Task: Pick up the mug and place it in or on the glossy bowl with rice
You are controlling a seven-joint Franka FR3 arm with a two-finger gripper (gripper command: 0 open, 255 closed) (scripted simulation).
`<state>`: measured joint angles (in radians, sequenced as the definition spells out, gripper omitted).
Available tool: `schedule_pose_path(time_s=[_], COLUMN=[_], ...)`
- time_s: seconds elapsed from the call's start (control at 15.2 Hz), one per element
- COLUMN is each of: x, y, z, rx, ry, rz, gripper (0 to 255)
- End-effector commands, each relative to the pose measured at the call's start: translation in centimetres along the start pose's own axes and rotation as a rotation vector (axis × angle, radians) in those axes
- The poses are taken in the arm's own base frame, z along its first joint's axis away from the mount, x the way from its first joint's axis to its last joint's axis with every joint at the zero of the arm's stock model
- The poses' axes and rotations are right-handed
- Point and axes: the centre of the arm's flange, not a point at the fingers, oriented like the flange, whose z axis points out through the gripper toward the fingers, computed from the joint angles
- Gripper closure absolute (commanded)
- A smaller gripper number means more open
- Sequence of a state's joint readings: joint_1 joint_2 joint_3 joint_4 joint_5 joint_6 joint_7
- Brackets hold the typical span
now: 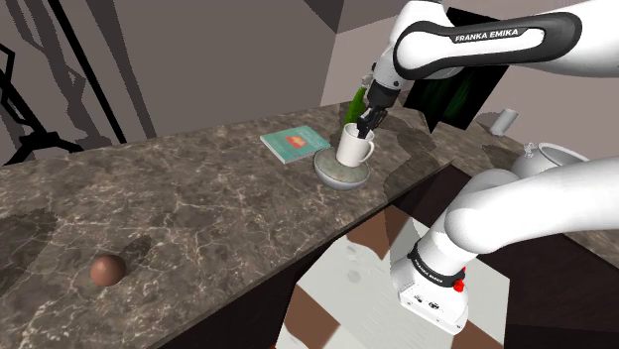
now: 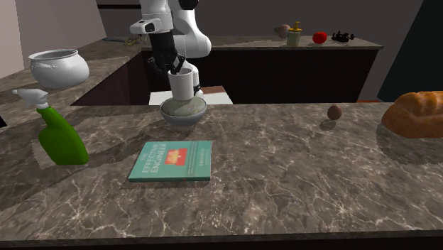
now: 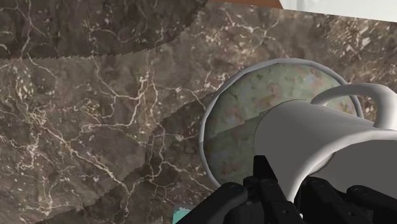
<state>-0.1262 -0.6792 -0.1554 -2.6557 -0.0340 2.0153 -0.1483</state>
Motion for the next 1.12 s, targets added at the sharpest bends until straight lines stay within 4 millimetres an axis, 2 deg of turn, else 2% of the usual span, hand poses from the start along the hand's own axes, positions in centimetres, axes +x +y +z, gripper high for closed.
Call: schedule_pose_path(time_s=[0.0,0.13,0.2,0.53,0.79,1.06], x=[0.0,0.0,0.0,0.0,0.0,0.0], y=[0.0,0.0,0.0,0.0,0.0,0.0], z=[0.0,0.0,0.0,0.0,-5.0,-5.0], rx=[0.0,0.0,0.0,0.0,0.0,0.0], ry=[0.0,0.0,0.0,0.0,0.0,0.0], rz=[0.0,0.0,0.0,0.0,0.0,0.0], gripper=[255,255,0,0,0,0])
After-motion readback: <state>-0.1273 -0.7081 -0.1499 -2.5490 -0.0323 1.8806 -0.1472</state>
